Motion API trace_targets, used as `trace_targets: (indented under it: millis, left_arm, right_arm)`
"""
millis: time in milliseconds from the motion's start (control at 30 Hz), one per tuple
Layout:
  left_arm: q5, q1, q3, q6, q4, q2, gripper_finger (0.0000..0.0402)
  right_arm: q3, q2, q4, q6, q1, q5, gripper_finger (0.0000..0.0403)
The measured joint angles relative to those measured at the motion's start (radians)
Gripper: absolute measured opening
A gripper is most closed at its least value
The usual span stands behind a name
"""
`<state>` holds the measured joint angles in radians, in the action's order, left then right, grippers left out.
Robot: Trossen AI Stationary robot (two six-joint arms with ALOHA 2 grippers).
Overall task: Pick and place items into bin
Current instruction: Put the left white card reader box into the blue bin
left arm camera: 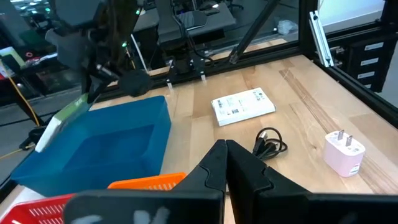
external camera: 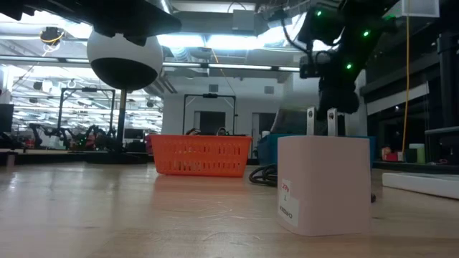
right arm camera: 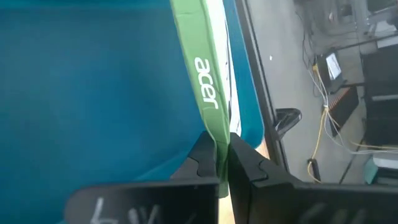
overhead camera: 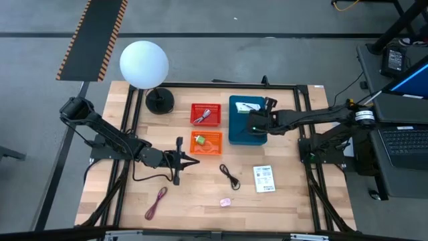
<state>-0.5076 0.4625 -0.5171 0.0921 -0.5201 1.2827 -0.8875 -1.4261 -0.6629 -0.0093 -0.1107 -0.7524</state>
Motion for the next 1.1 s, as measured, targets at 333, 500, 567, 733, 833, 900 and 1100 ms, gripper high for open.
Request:
trace_targets:
  millis: [333, 500, 567, 733, 833, 900, 1100]
  left_arm:
    - [0.000, 0.000, 0.000, 0.000, 0.000, 0.000, 0.0002]
    - [0.000, 0.000, 0.000, 0.000, 0.000, 0.000, 0.0002]
    - [0.000, 0.000, 0.000, 0.000, 0.000, 0.000, 0.0002]
    - [0.002, 0.000, 0.000, 0.000, 0.000, 0.000, 0.0002]
    - [0.002, 0.000, 0.000, 0.000, 0.000, 0.000, 0.0002]
    - [0.002, 0.000, 0.000, 0.000, 0.000, 0.000, 0.0002]
    - [0.004, 0.000, 0.000, 0.000, 0.000, 0.000, 0.0002]
  right_arm:
    - [0.000, -0.087, 0.114, -0.105, -0.037, -0.013, 0.0000]
    - [0.000, -0.106, 0.114, -0.108, -0.037, -0.013, 0.0000]
    - [0.000, -0.116, 0.114, -0.112, -0.037, -0.013, 0.0000]
    - [0.000, -0.142, 0.114, -0.143, -0.037, -0.010, 0.0000]
    - [0.000, -0.149, 0.117, -0.145, -0.037, -0.010, 0.0000]
    - [0.000, -0.150, 0.118, -0.145, -0.038, -0.009, 0.0000]
    - [0.000, -0.150, 0.121, -0.126, -0.056, -0.005, 0.0019]
